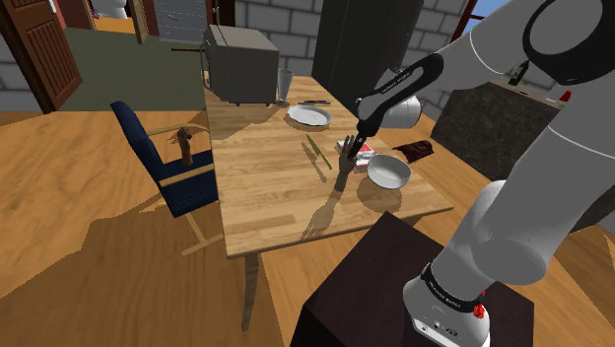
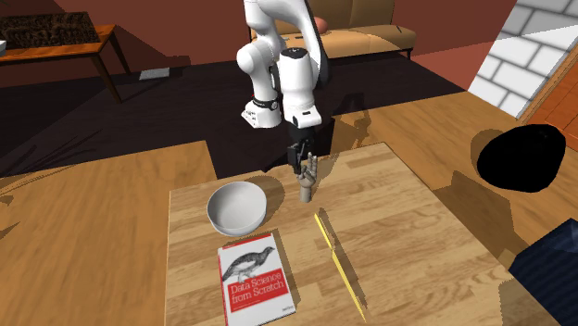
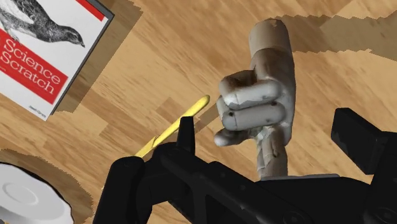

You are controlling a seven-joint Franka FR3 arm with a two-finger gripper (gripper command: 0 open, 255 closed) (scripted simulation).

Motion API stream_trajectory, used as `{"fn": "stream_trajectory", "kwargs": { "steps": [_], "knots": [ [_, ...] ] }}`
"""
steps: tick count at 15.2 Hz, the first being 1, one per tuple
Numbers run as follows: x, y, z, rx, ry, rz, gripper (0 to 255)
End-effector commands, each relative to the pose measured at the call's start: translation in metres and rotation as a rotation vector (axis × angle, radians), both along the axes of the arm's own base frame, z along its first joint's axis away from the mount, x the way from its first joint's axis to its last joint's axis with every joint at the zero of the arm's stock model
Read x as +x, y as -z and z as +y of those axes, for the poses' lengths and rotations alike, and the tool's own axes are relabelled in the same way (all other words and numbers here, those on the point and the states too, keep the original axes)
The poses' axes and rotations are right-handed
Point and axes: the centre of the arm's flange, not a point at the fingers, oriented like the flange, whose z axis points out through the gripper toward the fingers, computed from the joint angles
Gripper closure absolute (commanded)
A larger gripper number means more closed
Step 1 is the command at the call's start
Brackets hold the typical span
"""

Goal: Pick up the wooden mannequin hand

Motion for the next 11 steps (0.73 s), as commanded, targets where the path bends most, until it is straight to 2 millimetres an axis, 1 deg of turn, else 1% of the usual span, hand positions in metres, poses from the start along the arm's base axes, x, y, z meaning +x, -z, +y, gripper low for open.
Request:
{"fn": "stream_trajectory", "kwargs": {
  "steps": [1,3,5,6,11],
  "knots": [
    [0.0,0.011,-0.001,-0.001,0.0,-0.001,0],
    [0.0,0.025,-0.001,-0.001,0.0,-0.001,0],
    [0.0,0.025,-0.001,-0.001,0.0,-0.001,0],
    [0.0,0.025,-0.002,-0.001,0.0,-0.001,255],
    [0.0,0.025,-0.001,-0.001,0.0,-0.001,255]
  ]
}}
